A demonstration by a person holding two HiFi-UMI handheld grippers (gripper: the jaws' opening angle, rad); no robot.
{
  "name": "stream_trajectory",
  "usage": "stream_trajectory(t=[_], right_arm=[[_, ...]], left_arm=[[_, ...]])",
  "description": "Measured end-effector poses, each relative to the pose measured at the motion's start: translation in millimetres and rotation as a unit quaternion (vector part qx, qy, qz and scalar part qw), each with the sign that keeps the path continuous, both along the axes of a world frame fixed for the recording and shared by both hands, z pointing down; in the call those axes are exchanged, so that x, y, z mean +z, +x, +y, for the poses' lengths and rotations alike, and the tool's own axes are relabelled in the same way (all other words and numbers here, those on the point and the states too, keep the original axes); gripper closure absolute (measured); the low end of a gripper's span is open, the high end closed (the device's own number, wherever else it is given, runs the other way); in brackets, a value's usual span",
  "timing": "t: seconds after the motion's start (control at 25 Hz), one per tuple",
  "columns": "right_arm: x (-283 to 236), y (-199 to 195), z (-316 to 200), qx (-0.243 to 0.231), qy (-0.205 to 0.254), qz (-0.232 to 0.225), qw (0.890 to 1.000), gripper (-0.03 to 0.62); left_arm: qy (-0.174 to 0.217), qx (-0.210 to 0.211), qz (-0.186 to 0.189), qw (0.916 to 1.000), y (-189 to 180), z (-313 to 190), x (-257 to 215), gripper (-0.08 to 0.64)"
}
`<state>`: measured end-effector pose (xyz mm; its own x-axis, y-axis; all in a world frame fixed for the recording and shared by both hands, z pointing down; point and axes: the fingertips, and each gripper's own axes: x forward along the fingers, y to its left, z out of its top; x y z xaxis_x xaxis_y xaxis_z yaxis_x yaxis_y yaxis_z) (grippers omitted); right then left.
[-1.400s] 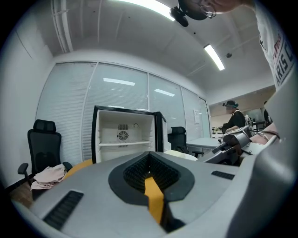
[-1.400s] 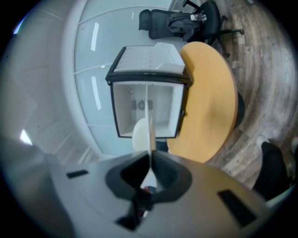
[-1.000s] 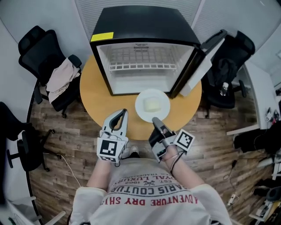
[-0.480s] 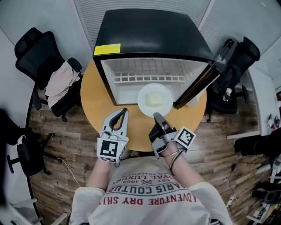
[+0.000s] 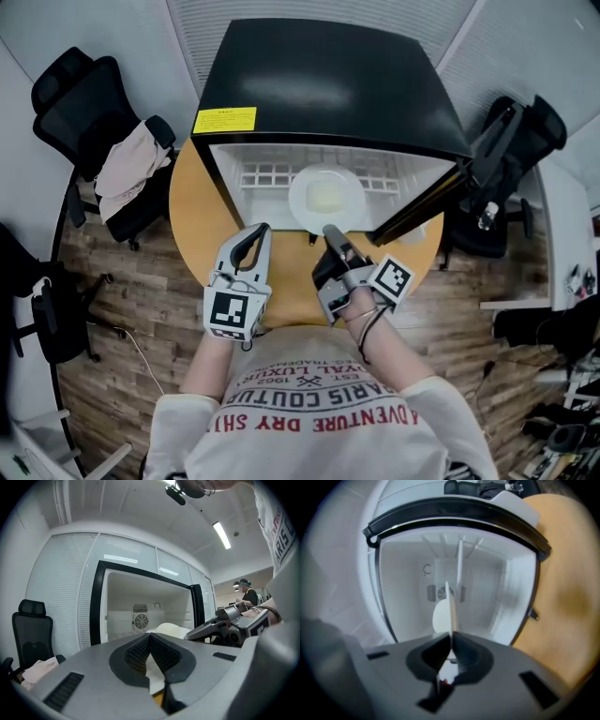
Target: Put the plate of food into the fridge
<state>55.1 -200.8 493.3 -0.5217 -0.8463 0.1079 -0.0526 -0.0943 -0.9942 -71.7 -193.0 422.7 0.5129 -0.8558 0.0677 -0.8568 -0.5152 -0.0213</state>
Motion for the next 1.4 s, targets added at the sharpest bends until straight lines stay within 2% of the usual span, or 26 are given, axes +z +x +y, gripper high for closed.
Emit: stream_trajectory(t=[0.24,1.04,1.28,1.4], right_arm=[[4.9,1.3,-24.1,-0.002,-0.015,-0.004,1.0,0.555],[2.6,-7.2,-73.0,0.017,-0.01,-0.007,1.0,0.538],[7.4,-10.5,-80.6,0.009,-0.018,-0.039,0.999,0.531],[7.6,-11.5,-82.0,0.003,-0.008,-0.033,0.999,0.523]], left_arm=[[-0.008,-0.003,-0.002,1.0,4.8,-14.3,6.8,0.531],[-0.019,-0.011,-0.001,0.9998,10.0,-42.9,10.5,0.531],[-0.022,-0.017,-0.005,0.9996,5.0,-42.1,14.0,0.531],[-0.023,-0.017,-0.008,0.9996,5.3,-42.8,16.2,0.531]])
